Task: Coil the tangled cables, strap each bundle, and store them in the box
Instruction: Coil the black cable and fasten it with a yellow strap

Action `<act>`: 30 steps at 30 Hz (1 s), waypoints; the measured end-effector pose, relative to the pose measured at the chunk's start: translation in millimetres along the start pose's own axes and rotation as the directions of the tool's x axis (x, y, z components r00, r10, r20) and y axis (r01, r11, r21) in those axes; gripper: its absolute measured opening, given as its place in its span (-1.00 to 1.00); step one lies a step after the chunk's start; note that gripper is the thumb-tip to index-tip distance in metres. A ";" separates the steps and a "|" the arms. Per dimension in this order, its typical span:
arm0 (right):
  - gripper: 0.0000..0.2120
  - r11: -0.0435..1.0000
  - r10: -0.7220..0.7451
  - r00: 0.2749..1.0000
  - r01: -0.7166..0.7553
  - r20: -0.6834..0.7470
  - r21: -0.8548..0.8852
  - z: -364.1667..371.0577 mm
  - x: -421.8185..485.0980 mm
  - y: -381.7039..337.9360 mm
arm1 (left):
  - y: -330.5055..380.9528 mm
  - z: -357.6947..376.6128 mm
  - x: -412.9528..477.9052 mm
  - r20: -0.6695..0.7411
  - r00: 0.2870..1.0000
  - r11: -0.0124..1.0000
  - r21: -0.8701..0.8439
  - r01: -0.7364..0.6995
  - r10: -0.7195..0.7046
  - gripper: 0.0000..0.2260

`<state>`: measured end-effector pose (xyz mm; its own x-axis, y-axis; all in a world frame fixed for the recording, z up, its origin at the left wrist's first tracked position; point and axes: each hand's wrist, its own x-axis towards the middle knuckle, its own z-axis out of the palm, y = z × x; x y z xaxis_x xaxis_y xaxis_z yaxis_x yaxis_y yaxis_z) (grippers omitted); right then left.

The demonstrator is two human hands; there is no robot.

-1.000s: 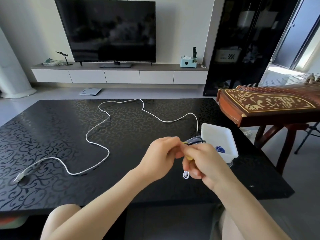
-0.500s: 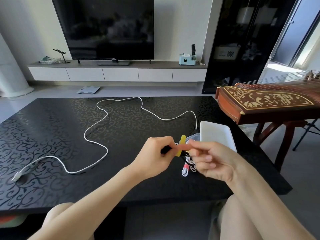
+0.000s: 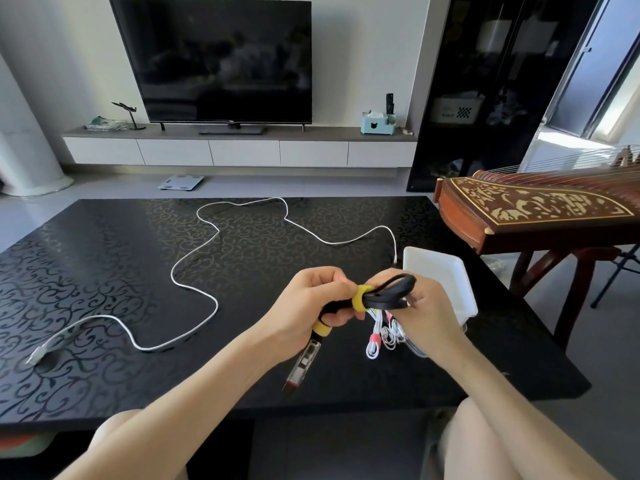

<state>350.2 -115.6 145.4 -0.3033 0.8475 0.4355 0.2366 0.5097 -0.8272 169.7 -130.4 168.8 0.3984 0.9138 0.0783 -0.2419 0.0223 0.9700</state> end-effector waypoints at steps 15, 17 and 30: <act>-0.74 0.843 0.456 0.858 -0.329 -0.239 0.425 46.6 -15.5 -11.7 | -25.8 0.6 9.6 -0.262 0.877 0.732 0.667 -0.138 0.404 -0.80; -0.78 0.830 0.418 0.884 -0.278 -0.209 0.484 48.5 -11.6 -26.3 | -28.5 -5.0 12.3 -0.251 0.863 0.686 0.714 -0.142 0.439 -0.78; -0.67 0.752 0.659 0.679 -0.601 -0.324 0.270 33.6 -0.2 15.6 | -53.7 -29.8 25.1 -0.432 0.884 0.895 0.444 0.035 0.180 -0.81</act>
<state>323.0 -112.8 120.4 0.2492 0.9592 -0.1339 0.1112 -0.1657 -0.9799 166.3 -96.5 111.8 -0.0737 0.9868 0.1442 0.1900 -0.1281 0.9734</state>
